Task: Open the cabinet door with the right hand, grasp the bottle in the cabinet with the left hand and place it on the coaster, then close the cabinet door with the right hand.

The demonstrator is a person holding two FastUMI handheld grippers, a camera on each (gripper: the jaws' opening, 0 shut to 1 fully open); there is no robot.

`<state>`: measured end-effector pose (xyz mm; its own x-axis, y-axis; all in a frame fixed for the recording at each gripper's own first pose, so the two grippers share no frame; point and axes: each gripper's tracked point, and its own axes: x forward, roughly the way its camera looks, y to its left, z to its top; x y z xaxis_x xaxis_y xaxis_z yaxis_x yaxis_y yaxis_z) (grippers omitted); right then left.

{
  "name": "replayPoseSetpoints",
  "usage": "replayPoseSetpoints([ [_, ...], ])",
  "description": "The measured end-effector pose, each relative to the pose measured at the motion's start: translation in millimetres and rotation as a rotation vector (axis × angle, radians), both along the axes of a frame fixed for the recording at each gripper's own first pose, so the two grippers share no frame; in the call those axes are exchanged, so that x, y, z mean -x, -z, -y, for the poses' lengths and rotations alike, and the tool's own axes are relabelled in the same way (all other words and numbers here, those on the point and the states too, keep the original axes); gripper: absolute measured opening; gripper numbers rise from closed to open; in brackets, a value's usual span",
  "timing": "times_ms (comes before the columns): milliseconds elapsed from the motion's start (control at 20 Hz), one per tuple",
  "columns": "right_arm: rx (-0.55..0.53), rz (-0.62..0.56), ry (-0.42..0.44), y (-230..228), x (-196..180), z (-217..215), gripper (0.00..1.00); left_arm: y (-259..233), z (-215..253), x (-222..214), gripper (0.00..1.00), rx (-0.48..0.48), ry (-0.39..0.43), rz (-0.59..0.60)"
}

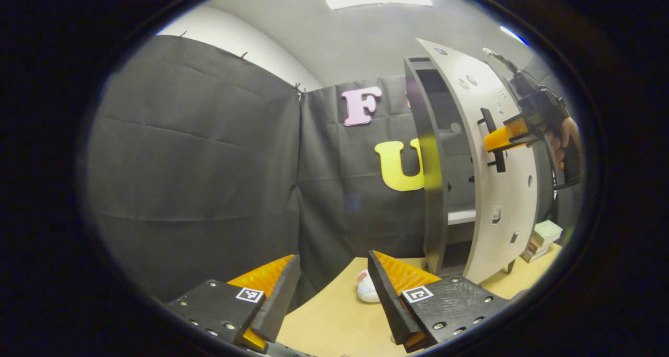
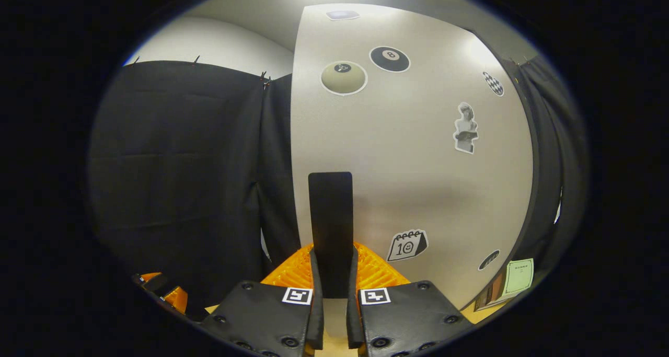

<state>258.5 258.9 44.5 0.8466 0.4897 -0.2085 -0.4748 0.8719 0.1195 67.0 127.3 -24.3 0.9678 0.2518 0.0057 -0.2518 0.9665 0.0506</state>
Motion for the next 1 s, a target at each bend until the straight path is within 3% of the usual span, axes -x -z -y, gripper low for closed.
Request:
replayPoseSetpoints([
  [550, -0.019, -0.054, -0.092, -1, 13, 21, 0.19, -24, 57, 13, 0.79, -0.027, 0.052, 0.035],
  [1000, -0.034, -0.071, -0.096, -1, 23, 45, 0.19, -38, 150, 6, 0.79, -0.04, 0.184, 0.052],
])
